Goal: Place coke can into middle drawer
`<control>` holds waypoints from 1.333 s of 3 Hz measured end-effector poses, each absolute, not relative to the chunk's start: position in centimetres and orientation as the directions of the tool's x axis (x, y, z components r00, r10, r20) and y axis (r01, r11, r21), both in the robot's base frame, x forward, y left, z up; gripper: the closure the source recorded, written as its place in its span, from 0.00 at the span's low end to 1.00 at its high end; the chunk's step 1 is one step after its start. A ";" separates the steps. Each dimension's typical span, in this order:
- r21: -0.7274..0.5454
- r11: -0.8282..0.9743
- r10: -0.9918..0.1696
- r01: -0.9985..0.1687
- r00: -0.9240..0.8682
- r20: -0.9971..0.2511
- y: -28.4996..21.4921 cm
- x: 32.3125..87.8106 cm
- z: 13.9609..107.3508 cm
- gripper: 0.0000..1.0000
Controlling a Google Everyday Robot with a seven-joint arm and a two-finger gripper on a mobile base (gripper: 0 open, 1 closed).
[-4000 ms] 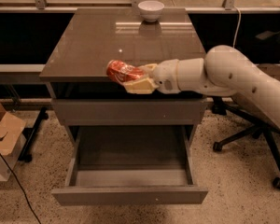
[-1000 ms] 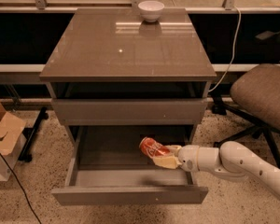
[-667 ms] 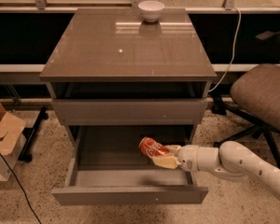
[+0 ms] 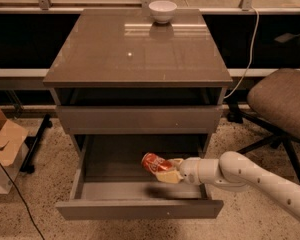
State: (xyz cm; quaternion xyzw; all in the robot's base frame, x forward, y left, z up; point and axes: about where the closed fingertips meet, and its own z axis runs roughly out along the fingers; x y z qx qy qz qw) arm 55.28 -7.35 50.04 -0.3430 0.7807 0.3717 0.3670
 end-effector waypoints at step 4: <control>0.409 0.488 -0.321 -0.771 -0.595 -0.737 -1.1 55.4 40.0 0.34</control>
Offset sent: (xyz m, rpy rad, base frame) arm 0.0026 0.0349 -0.0893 -0.0596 0.1070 0.0026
